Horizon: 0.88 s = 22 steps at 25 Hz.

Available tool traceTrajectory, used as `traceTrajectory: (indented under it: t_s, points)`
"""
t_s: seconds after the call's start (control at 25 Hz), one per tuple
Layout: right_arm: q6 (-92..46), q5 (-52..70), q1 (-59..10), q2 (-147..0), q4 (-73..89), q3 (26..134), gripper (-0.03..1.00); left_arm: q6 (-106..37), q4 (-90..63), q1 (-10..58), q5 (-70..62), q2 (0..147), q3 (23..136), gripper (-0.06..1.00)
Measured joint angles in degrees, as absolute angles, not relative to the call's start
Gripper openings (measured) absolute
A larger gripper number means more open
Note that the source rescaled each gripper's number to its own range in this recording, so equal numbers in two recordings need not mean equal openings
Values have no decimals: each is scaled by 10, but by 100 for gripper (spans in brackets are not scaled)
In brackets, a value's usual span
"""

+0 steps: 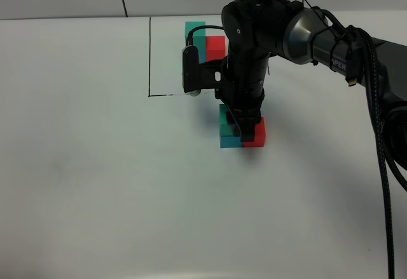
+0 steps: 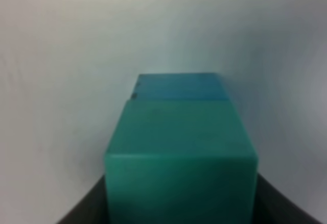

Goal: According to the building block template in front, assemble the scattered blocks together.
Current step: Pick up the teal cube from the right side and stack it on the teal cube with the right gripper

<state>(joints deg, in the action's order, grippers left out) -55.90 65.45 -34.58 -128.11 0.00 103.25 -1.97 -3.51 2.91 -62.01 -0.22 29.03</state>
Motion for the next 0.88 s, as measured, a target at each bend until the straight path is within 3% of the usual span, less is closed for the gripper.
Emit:
traceTrajectory:
  t_s: [0.88]
  points:
    - [-558,655,-346,-1287,3,1033,1,-20,-35,29,-620,-2,290,76]
